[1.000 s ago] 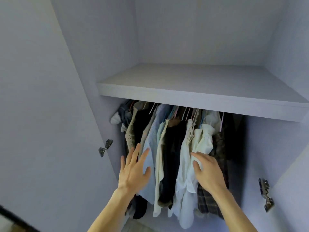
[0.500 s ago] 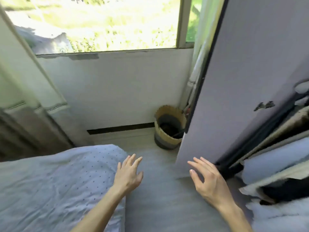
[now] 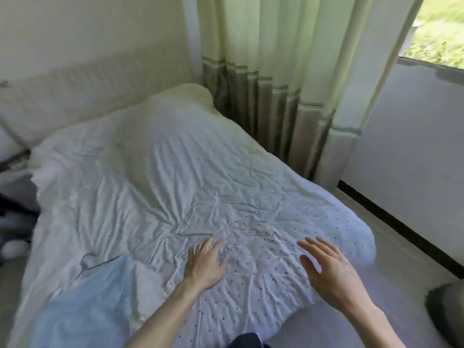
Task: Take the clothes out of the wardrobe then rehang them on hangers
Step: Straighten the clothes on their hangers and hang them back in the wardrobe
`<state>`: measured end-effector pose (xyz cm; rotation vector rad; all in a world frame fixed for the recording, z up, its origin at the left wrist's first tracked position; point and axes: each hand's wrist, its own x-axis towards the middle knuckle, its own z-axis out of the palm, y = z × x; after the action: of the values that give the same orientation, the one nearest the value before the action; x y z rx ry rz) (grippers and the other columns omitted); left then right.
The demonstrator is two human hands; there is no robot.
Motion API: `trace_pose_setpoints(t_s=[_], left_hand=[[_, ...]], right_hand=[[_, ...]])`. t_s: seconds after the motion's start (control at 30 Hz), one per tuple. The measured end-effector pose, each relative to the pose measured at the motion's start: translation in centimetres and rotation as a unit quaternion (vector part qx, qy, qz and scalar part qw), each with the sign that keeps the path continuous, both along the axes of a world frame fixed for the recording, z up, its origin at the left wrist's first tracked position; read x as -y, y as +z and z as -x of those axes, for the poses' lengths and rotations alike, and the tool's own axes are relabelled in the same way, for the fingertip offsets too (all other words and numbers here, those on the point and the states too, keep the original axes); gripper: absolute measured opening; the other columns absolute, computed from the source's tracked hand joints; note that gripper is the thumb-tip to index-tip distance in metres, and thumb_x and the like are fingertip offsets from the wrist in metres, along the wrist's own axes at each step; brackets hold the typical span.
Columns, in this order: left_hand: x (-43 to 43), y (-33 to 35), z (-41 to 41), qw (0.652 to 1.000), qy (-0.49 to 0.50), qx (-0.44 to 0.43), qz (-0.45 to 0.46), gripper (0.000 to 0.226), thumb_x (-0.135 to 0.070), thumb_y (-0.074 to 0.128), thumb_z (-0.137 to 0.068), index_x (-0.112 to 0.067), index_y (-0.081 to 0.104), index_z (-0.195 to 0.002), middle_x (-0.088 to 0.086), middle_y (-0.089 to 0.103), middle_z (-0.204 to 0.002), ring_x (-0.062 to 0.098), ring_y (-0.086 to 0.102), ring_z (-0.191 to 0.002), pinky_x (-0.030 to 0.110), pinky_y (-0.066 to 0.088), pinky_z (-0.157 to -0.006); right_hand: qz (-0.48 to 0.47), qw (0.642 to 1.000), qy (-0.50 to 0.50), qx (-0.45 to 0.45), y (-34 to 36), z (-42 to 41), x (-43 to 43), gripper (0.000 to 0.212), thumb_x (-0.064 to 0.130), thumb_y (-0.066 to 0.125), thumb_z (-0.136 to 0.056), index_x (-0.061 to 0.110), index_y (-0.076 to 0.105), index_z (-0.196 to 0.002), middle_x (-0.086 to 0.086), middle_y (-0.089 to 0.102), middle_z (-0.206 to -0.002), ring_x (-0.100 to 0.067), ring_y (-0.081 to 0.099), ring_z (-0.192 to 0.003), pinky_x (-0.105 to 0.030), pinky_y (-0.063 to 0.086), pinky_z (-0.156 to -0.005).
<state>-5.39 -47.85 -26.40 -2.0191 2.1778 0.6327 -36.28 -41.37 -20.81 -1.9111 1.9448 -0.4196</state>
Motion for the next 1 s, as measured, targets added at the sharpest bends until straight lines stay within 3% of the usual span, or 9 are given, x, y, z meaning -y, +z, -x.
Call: trace_pose_setpoints(t_s=[0.2,0.47,0.7,1.0], left_hand=[[-9.4,0.2,-8.4,0.984,0.177,0.012,-0.002,0.06,-0.042,0.046,-0.097,-0.038,0.026,-0.154,-0.006,0.02,-0.164,0.016,0.017,-0.151,0.046,0.019,-0.121],[-22.1,-0.6,-12.5,0.934,0.352,0.035,-0.037,0.058,-0.043,0.046,-0.099,-0.035,0.028,-0.154,-0.003,0.019,-0.164,0.016,0.015,-0.152,0.048,0.017,-0.121],[-27.2,-1.8,-14.8,0.903,0.423,0.034,-0.067,0.059,-0.047,0.043,-0.1,-0.034,0.027,-0.155,-0.004,0.018,-0.165,0.019,0.02,-0.151,0.049,0.021,-0.12],[-26.8,-6.0,-21.7,0.885,0.444,-0.007,-0.14,0.059,-0.046,0.039,-0.102,-0.034,0.022,-0.156,-0.002,0.017,-0.165,0.02,0.014,-0.152,0.052,0.016,-0.121]], right_hand=[[-0.027,0.981,0.192,0.005,-1.2,-6.8,2.6,0.044,0.048,0.041,-0.102,0.04,0.045,-0.146,0.016,0.038,-0.155,-0.008,0.02,-0.15,-0.027,0.02,-0.121],[-0.049,0.933,0.357,0.008,-4.2,-14.1,1.0,0.043,0.044,0.042,-0.103,0.037,0.045,-0.146,0.012,0.039,-0.156,-0.011,0.023,-0.15,-0.028,0.025,-0.117],[-0.087,0.888,0.451,-0.027,-6.0,-19.8,-0.9,0.046,0.046,0.036,-0.104,0.039,0.039,-0.149,0.013,0.036,-0.158,-0.011,0.02,-0.151,-0.028,0.025,-0.117],[-0.171,0.84,0.505,-0.097,-10.4,-29.4,0.4,0.048,0.044,0.037,-0.104,0.036,0.037,-0.151,0.009,0.033,-0.16,-0.014,0.018,-0.152,-0.034,0.023,-0.121]])
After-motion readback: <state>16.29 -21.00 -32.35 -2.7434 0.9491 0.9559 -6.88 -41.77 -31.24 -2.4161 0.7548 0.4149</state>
